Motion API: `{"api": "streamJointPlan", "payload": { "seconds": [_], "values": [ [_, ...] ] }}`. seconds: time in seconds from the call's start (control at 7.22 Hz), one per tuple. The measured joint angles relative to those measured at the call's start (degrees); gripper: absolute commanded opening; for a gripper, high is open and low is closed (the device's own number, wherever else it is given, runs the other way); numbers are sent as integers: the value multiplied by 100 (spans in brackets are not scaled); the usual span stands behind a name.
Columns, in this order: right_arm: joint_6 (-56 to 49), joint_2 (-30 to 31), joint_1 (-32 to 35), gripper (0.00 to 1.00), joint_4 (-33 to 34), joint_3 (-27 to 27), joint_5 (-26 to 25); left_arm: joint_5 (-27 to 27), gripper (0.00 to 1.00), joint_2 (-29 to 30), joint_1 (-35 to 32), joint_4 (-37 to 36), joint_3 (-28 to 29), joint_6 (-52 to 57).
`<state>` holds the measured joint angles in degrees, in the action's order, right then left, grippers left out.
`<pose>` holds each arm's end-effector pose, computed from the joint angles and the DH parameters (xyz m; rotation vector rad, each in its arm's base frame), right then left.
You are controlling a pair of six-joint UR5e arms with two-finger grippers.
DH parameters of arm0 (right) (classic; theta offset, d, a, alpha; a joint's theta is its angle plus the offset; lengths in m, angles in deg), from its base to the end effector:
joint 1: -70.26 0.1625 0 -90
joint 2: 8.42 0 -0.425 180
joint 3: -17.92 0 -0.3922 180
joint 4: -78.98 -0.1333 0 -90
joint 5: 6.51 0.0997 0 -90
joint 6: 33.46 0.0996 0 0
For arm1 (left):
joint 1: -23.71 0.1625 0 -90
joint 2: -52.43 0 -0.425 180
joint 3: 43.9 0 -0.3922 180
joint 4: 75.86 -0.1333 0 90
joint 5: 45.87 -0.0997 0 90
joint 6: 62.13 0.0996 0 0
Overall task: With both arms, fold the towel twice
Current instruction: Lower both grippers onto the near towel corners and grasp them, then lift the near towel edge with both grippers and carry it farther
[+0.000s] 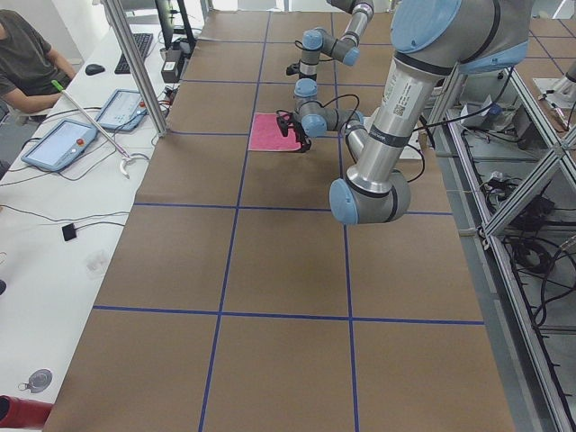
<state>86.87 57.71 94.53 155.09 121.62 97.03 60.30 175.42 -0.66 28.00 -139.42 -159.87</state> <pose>-0.5206 -0.3554 0.2944 -0.2745 -0.9053 0.7773 0.5712 -0.3747 0.2542 -0.1290 0.9420 -0.3890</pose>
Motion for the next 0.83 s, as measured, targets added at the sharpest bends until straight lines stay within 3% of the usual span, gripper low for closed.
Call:
{"api": "streamJointPlan", "payload": {
  "seconds": [0.28,0.83],
  "values": [
    [0,1,0,0,0,-1,0,0,3,5,13,0,0,-6],
    [0,4,7,0,0,6,0,4,0,6,10,-3,-35,-36]
  ]
}}
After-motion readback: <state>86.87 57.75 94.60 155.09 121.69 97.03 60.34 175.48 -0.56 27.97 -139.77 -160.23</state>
